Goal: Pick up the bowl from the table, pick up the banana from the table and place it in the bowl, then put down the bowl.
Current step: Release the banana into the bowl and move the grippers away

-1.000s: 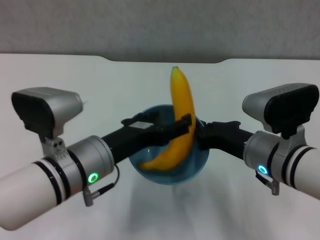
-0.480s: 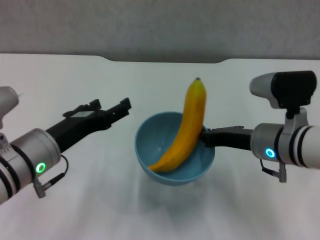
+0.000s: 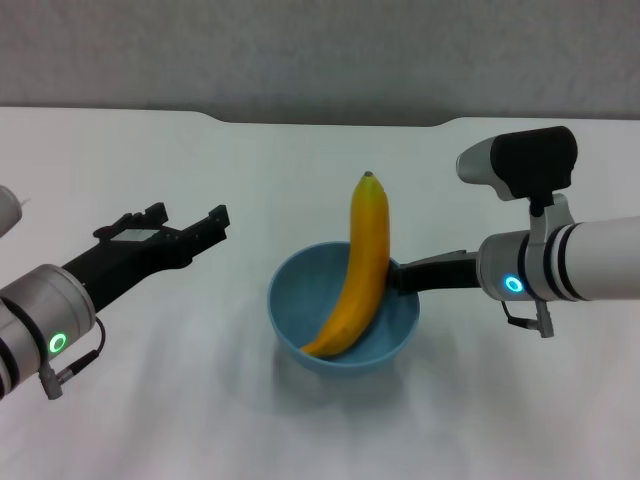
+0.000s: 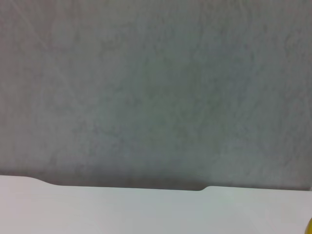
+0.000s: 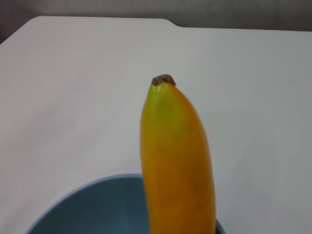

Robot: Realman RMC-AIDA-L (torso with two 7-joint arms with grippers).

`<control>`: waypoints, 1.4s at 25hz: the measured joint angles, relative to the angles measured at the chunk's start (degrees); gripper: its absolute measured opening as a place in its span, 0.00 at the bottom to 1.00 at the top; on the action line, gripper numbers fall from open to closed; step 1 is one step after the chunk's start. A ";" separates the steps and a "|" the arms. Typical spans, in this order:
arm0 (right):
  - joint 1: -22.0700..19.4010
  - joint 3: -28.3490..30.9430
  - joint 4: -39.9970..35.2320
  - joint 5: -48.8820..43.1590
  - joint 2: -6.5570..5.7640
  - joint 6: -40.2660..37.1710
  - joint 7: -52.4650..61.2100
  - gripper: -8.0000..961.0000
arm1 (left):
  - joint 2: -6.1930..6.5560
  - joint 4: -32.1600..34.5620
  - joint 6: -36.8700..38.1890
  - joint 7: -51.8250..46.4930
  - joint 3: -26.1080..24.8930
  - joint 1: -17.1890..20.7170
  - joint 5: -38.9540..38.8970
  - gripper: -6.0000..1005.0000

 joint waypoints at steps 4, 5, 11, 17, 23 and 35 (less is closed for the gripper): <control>0.34 -0.68 -2.24 3.80 0.23 -1.59 -3.55 0.06 | -0.06 0.01 0.02 0.10 -0.17 0.14 0.00 0.91; 0.19 -0.94 -2.58 4.55 0.30 -1.86 -3.97 0.06 | -0.06 0.01 0.01 0.11 -0.19 0.22 0.00 0.91; -1.29 -2.13 -3.06 6.37 0.35 -2.07 -3.95 0.06 | -0.06 0.01 0.01 0.14 -0.24 0.61 0.00 0.91; -1.70 -2.18 -3.19 6.45 0.33 -2.09 -3.85 0.06 | -0.06 0.01 0.01 0.14 -0.24 0.68 0.00 0.91; -2.25 -2.18 -3.22 6.49 0.32 -2.16 -3.82 0.06 | -0.06 0.01 0.01 0.14 -0.23 0.91 -0.24 0.91; -3.66 -1.64 -3.04 6.51 0.33 -2.91 -3.70 0.06 | -0.06 0.18 0.01 0.14 -0.14 0.97 -0.10 0.91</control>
